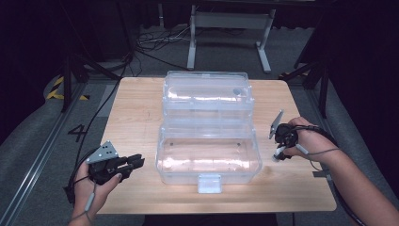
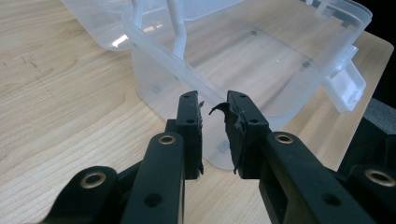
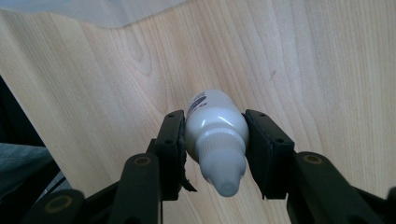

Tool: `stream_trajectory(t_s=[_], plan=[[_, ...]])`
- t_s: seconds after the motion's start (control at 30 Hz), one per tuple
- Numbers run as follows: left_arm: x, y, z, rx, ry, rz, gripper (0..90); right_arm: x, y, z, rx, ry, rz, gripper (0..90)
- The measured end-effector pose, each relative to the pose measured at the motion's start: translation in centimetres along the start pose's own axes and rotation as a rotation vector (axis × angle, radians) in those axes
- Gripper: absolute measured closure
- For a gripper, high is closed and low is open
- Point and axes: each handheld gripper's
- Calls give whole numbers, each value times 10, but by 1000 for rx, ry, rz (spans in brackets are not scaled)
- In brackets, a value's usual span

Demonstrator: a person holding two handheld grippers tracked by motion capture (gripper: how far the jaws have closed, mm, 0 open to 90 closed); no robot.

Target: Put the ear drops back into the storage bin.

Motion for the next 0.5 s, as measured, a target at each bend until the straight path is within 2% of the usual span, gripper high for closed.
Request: stream_trajectory(t_s=[0.5], plan=[[0,0,0,0,-1,2,758,-7,35,7,40,11,-23,599]])
Point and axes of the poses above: each handheld gripper's, and its own axes: y roughly backward along the jaws, x roughly out of its underside, z roughly to its left, and after that the axes turned 6 degrees about y, right-handed
